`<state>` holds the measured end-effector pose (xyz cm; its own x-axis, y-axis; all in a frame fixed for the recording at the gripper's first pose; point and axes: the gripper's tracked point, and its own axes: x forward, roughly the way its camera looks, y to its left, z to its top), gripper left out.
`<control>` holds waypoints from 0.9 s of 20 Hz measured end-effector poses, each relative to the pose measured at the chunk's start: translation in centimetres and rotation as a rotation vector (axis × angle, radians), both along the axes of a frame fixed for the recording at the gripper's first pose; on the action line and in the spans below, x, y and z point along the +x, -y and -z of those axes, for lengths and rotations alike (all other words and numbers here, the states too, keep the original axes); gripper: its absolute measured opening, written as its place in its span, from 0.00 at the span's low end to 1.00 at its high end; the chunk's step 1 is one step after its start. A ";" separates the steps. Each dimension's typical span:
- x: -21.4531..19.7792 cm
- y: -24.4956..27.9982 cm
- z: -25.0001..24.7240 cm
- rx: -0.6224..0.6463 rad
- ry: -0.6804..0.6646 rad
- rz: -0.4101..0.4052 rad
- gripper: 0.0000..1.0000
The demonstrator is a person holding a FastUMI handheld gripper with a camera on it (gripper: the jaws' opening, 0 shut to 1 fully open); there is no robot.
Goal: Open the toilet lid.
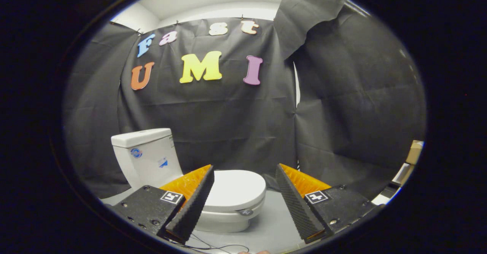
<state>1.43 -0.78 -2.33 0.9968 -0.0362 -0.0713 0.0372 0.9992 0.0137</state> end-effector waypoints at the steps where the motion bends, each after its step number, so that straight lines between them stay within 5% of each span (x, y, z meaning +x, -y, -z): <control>1: 0.3 0.3 0.3 0.010 -0.010 0.009 1.00; 8: 3.6 1.0 3.1 0.101 -0.119 0.032 1.00; 18: 8.8 1.9 14.9 0.234 -0.542 0.051 1.00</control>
